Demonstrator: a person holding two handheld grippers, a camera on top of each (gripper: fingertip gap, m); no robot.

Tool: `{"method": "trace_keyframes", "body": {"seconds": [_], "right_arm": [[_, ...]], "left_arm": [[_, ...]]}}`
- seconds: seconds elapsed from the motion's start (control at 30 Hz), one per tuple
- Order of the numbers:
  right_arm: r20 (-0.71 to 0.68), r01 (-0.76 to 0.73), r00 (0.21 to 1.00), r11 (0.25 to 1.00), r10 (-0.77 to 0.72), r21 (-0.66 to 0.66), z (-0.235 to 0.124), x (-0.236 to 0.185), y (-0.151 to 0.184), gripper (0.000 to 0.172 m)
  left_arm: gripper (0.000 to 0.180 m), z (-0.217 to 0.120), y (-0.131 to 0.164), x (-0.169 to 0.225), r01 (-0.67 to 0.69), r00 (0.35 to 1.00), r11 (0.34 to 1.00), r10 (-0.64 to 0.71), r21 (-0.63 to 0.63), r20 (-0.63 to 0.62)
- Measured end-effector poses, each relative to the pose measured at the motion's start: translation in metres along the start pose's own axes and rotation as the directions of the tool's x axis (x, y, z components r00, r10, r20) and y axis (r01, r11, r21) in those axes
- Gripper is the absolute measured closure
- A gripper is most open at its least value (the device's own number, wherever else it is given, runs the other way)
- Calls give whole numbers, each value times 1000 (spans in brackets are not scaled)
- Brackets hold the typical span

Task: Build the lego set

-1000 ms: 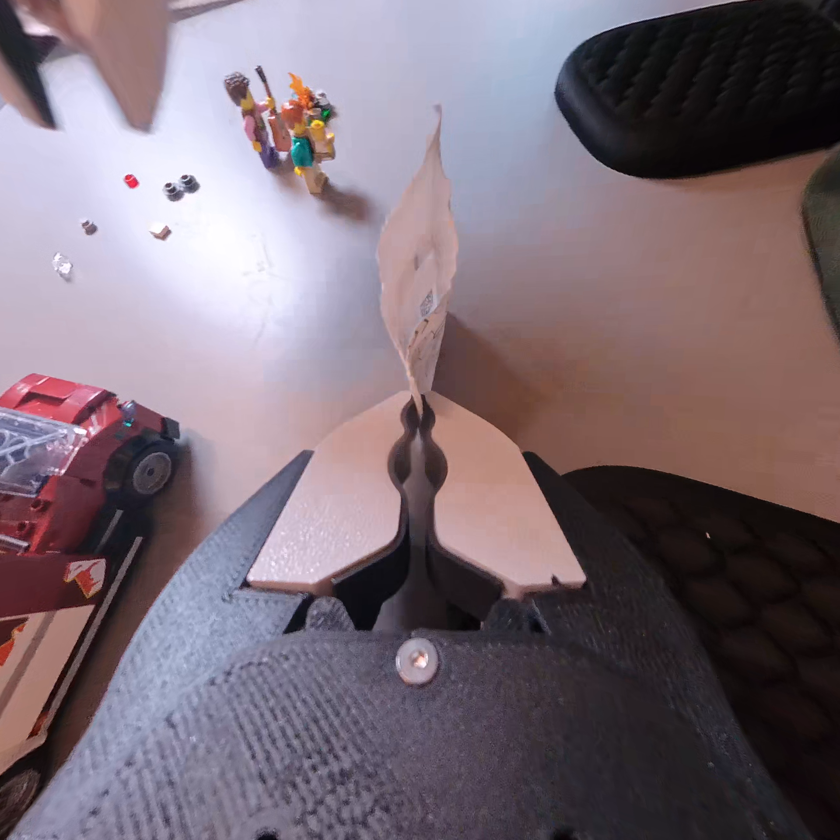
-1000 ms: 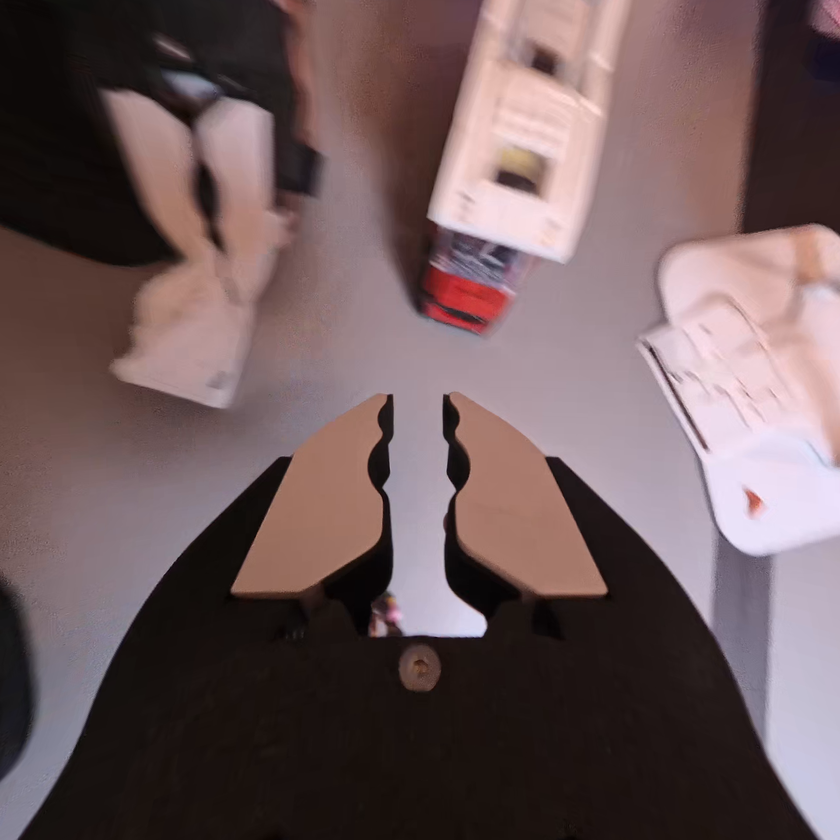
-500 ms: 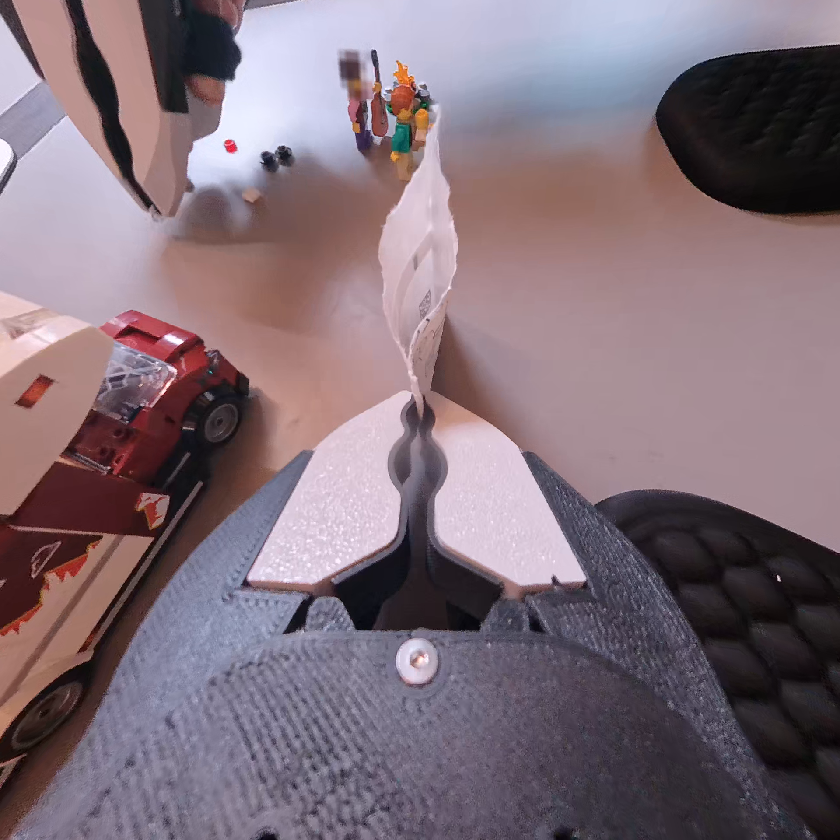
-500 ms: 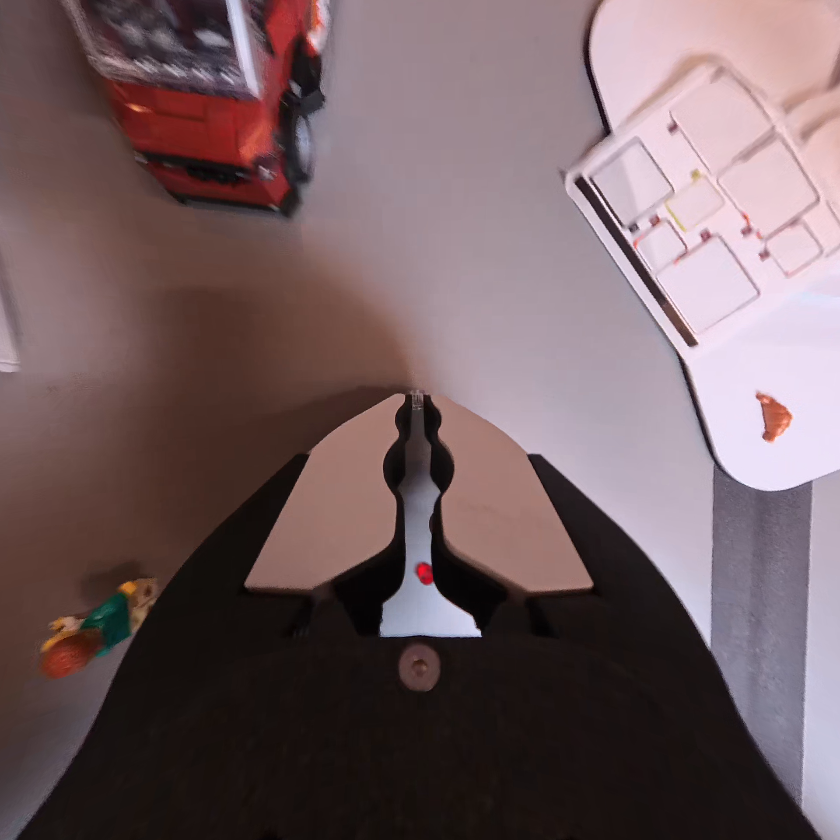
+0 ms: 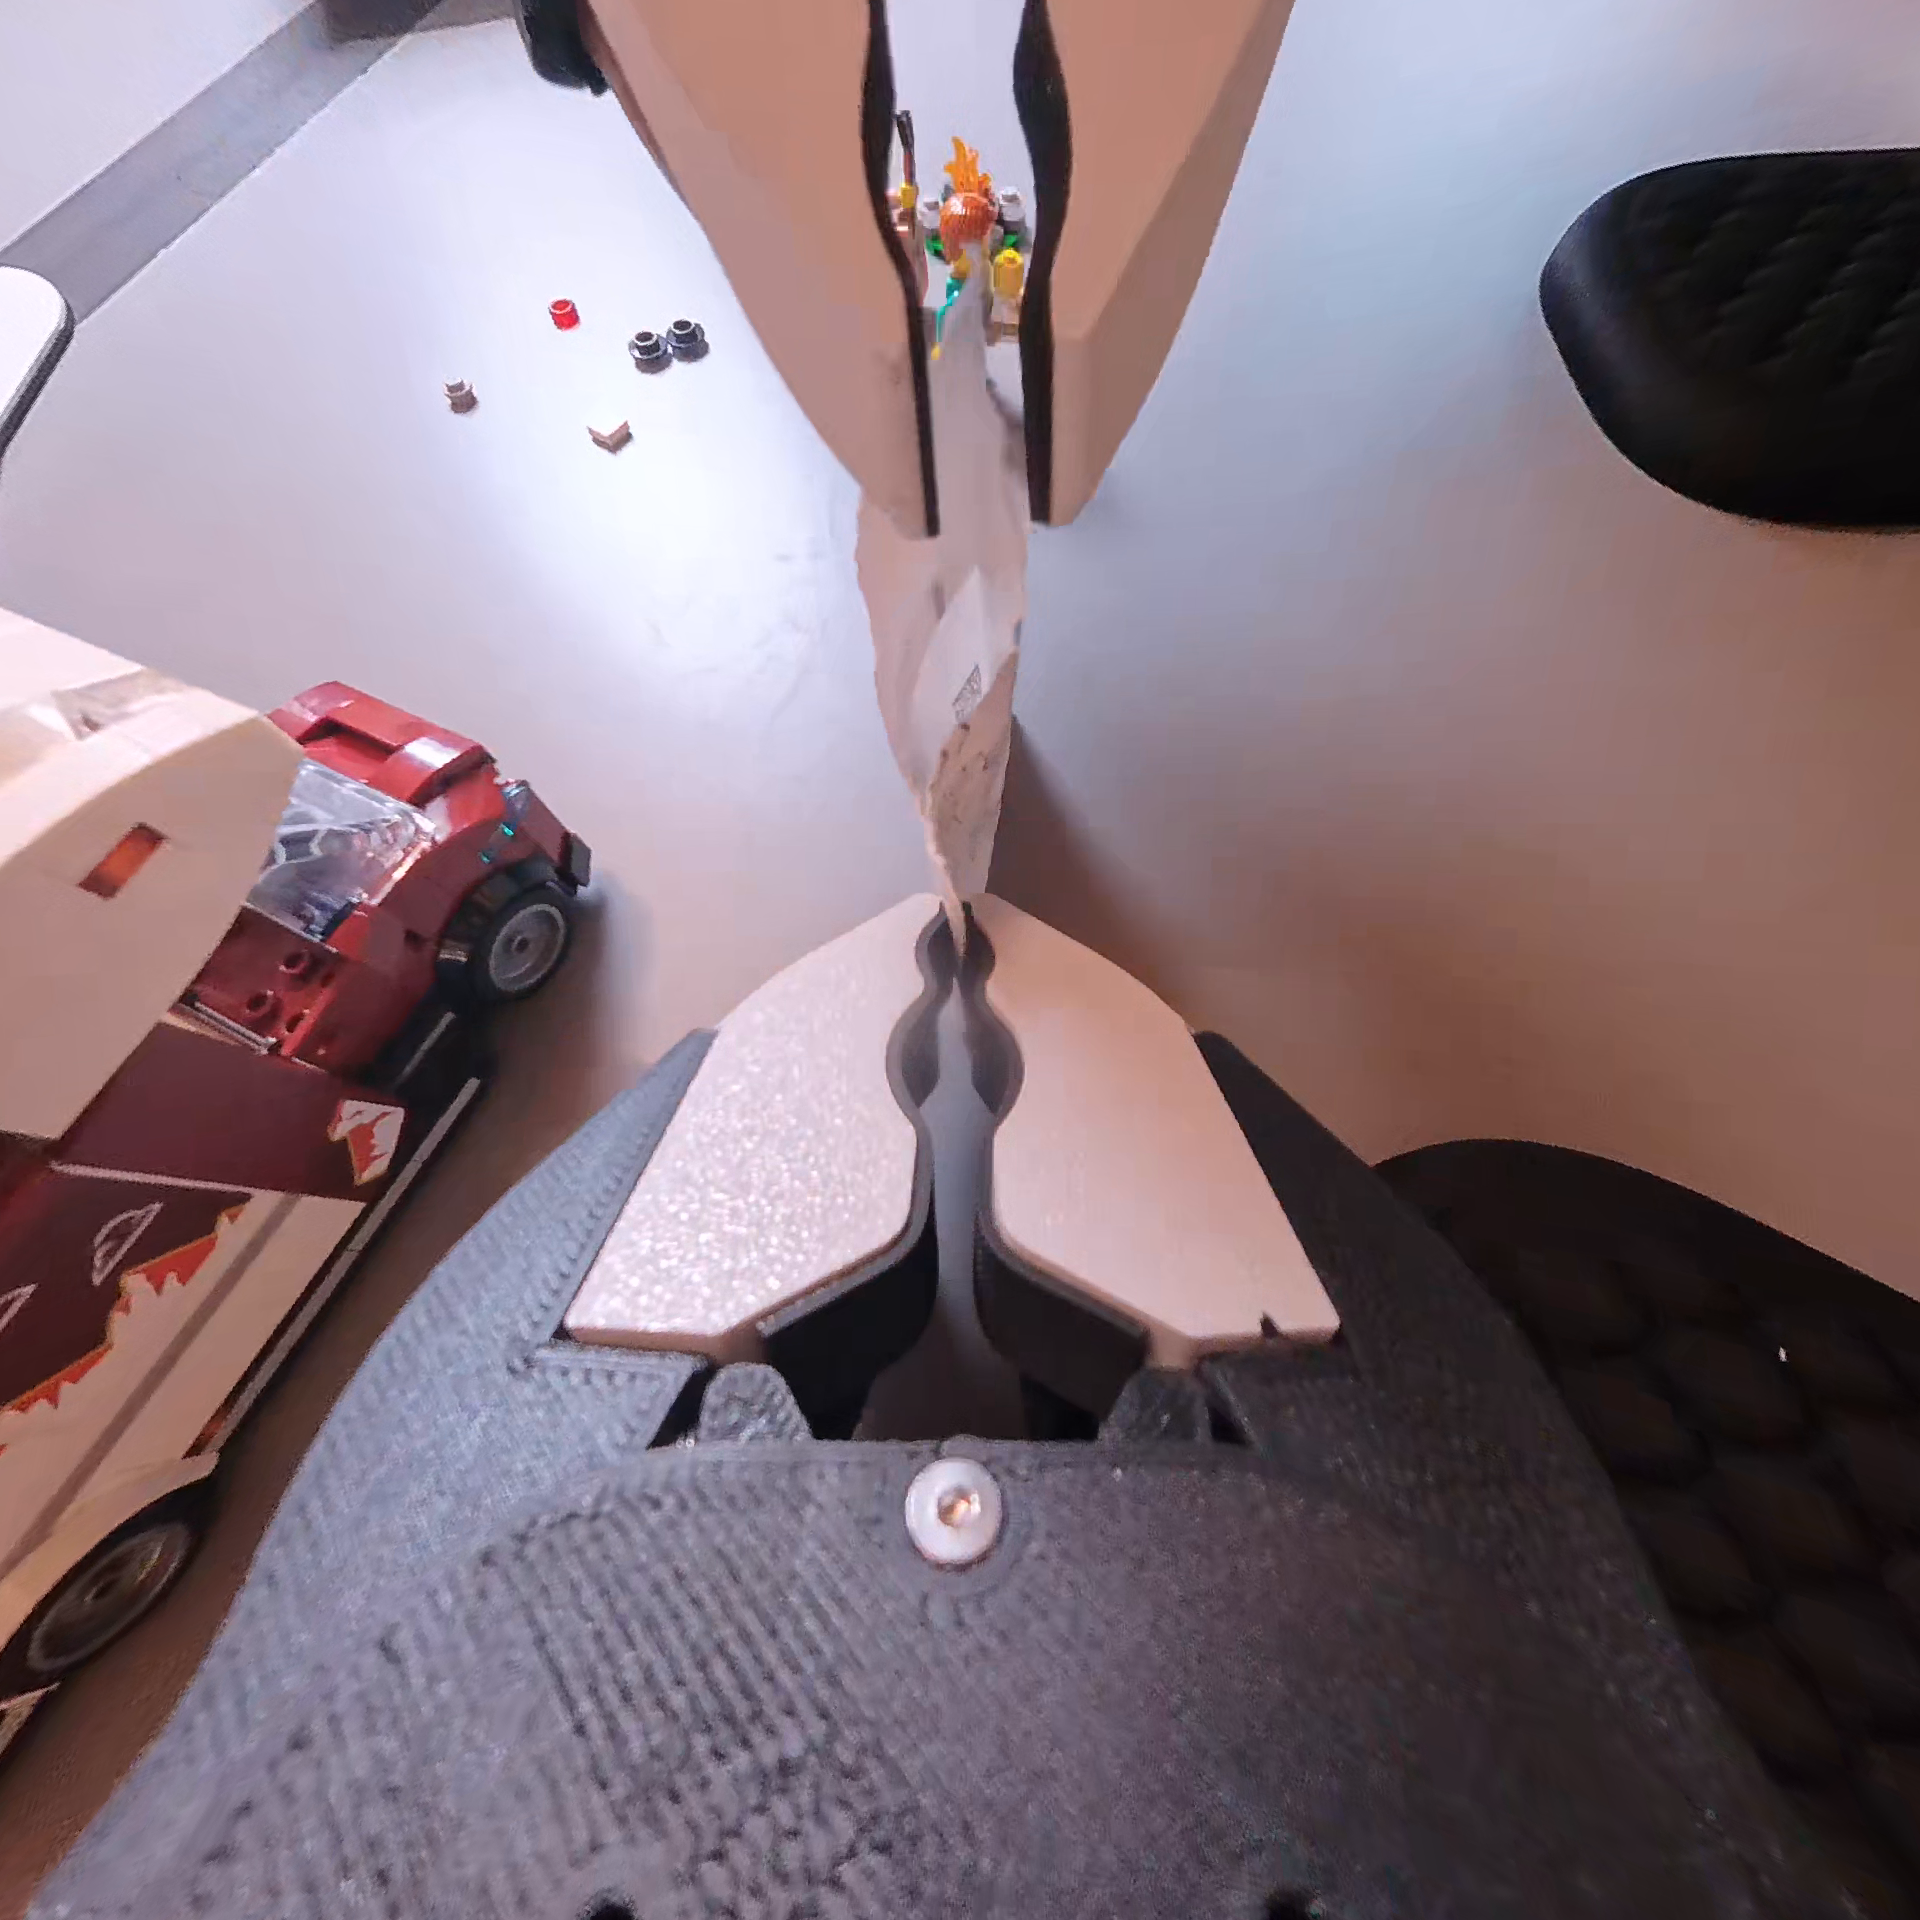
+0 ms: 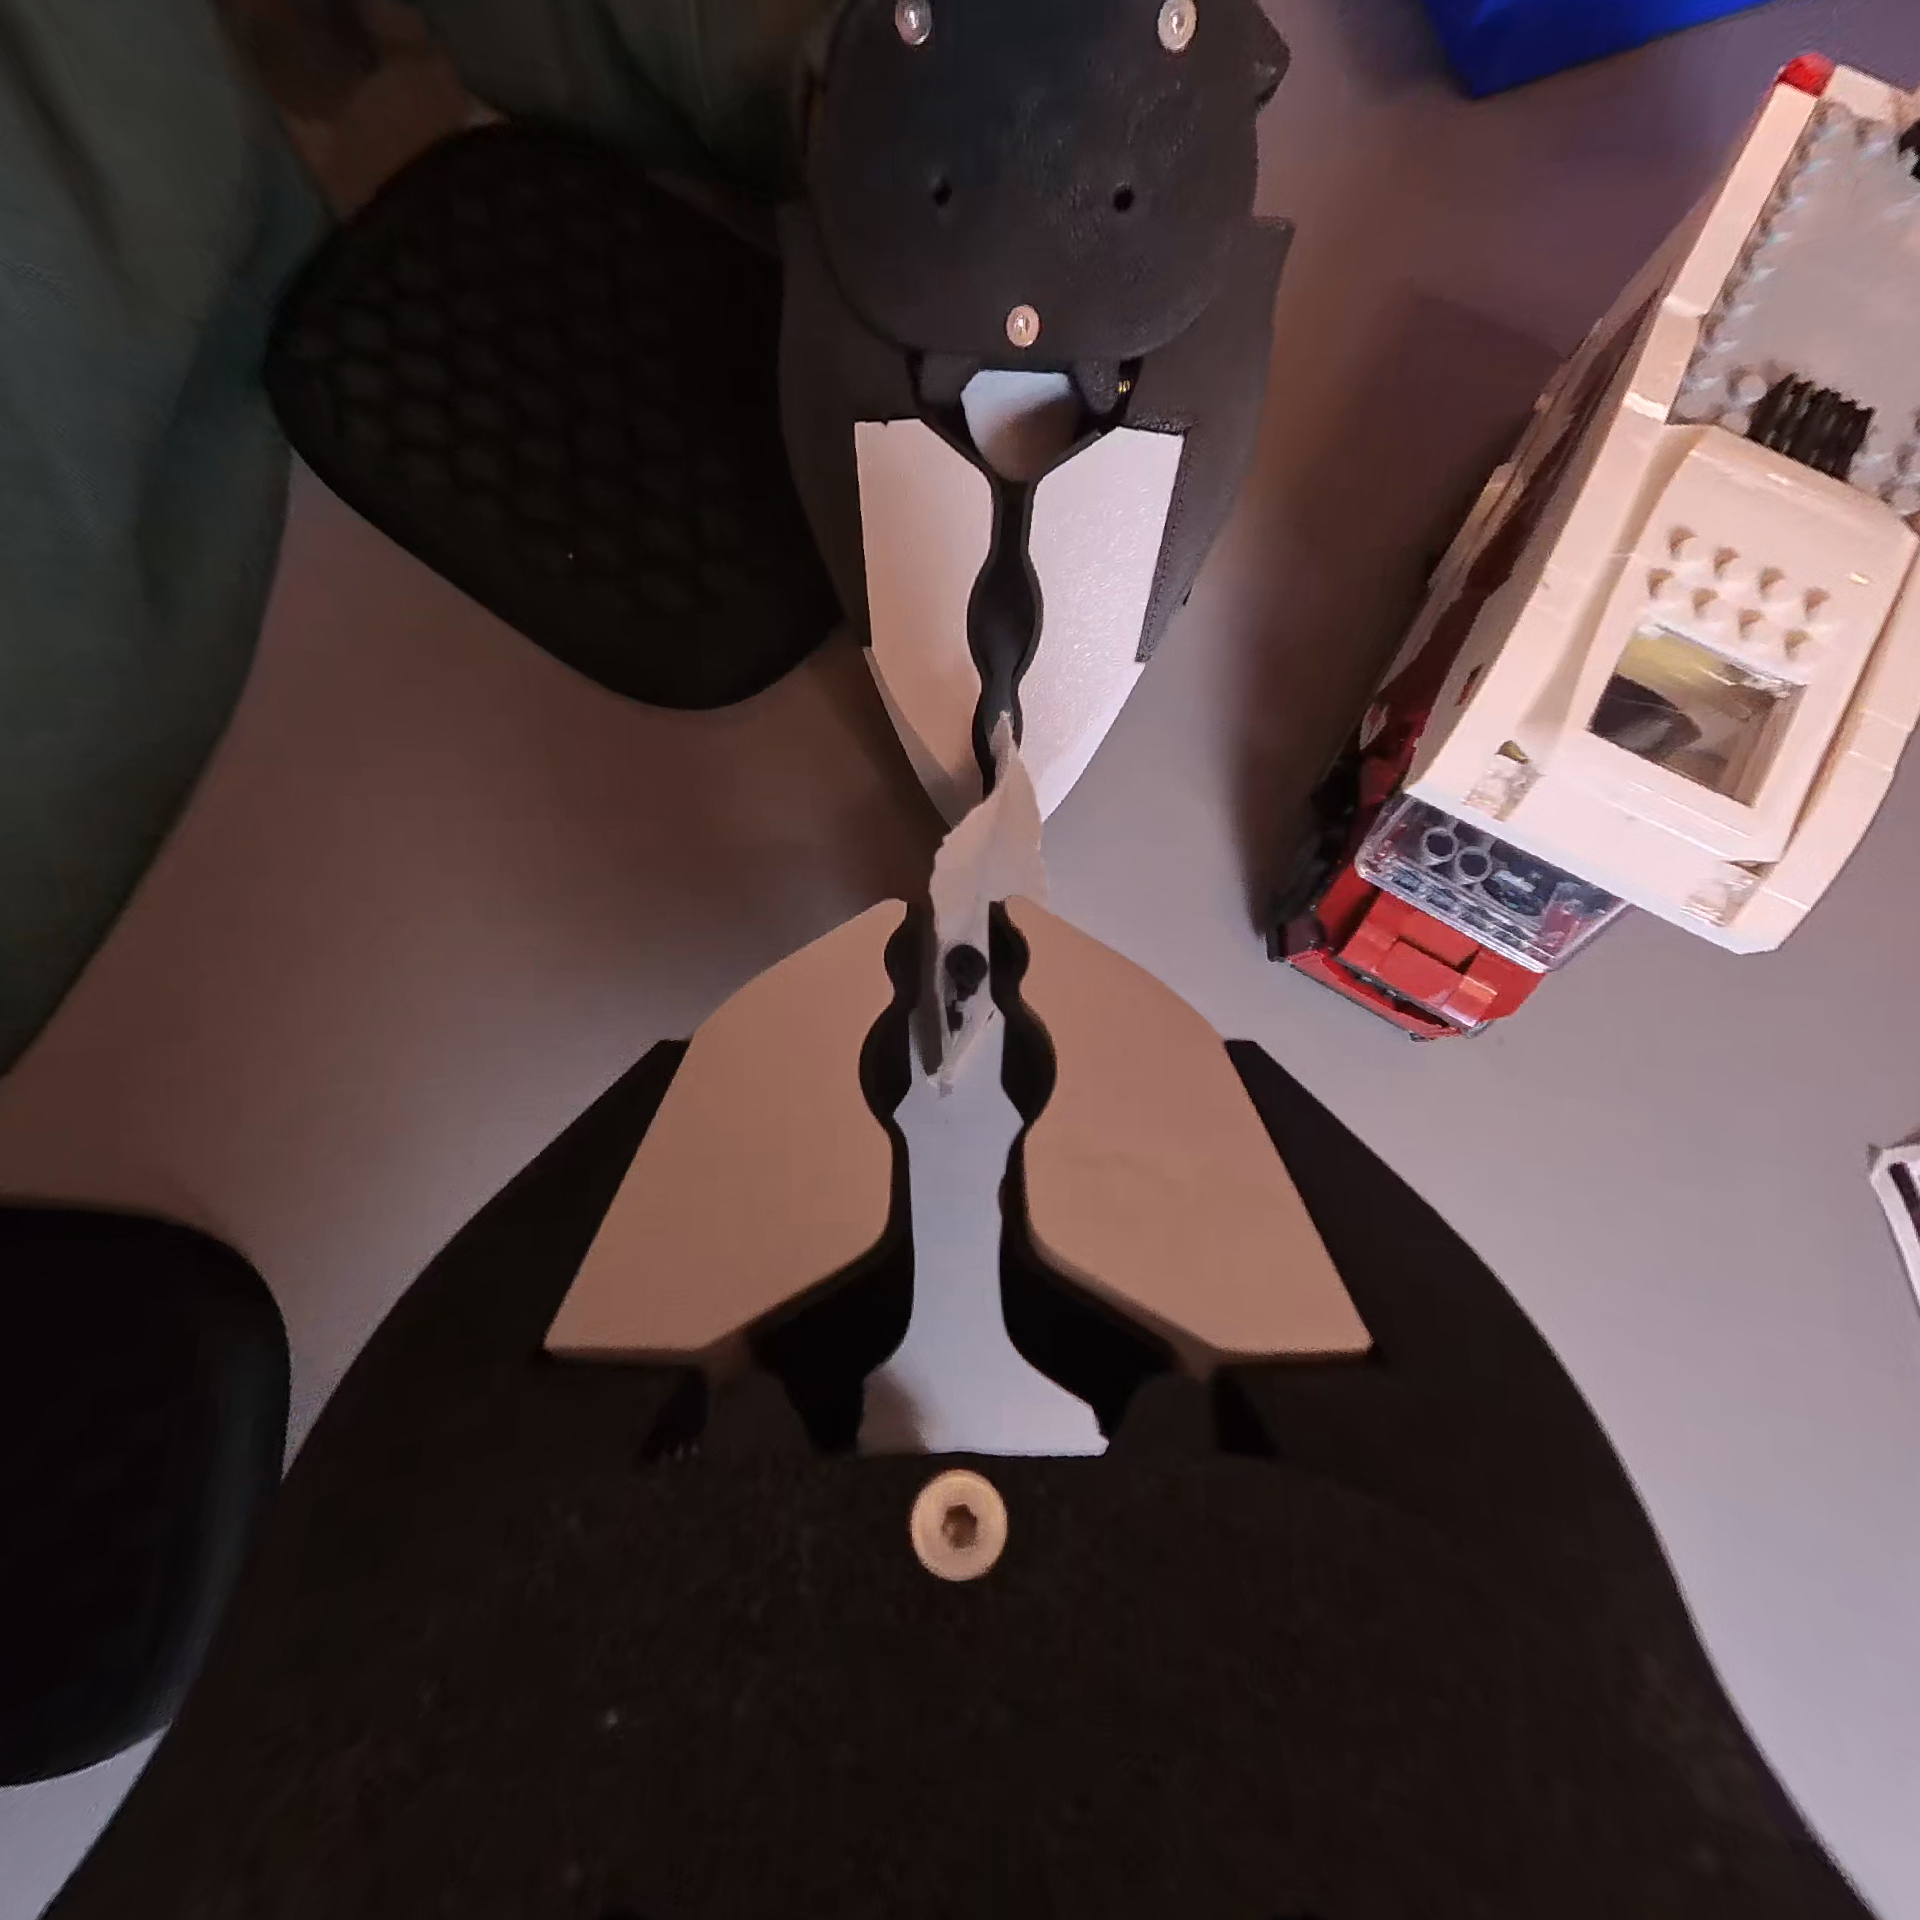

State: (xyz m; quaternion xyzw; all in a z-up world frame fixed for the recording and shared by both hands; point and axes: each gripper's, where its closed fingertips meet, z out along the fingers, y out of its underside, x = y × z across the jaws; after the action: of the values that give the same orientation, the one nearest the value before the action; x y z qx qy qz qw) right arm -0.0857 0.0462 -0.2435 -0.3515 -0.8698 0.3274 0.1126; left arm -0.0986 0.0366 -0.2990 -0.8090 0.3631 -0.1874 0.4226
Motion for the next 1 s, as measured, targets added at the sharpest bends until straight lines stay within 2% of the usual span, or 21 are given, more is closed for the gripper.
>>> {"method": "trace_keyframes", "body": {"seconds": [0.1,0.17,0.27,0.37,0.47,0.6,0.83,0.9,1.0], "right_arm": [[-38,-18,999,999,19,44,-16,8,-4,160],[-122,-64,990,997,69,45,-34,31,8,159],[-314,-194,936,978,161,-78,-57,84,70,157],[-385,-352,882,924,273,-151,-62,113,132,156],[-387,-406,860,906,333,-122,-56,122,153,154],[-397,-413,852,904,342,-108,-50,131,157,154],[-376,-431,851,896,366,-104,-45,132,158,166],[-341,-402,869,914,360,-59,-44,124,140,166],[-247,-298,920,953,303,57,-44,97,87,166]], "left_arm": [[180,0,0,-1,5,1000,1000,-5,-3,4],[180,-1,0,-1,4,1000,1000,-4,-2,5],[179,-1,-1,0,-1,1000,1000,1,1,4],[180,-1,-1,0,-5,1000,1000,5,0,3],[180,-1,-1,-1,0,1000,1000,0,2,3],[180,0,1,-1,8,1000,1000,-8,3,-5],[180,-1,1,-1,6,1000,1000,-6,3,-2],[180,-1,1,-2,8,1000,1000,-8,2,-1],[180,-1,1,-3,15,1000,1000,-15,0,2]]}}
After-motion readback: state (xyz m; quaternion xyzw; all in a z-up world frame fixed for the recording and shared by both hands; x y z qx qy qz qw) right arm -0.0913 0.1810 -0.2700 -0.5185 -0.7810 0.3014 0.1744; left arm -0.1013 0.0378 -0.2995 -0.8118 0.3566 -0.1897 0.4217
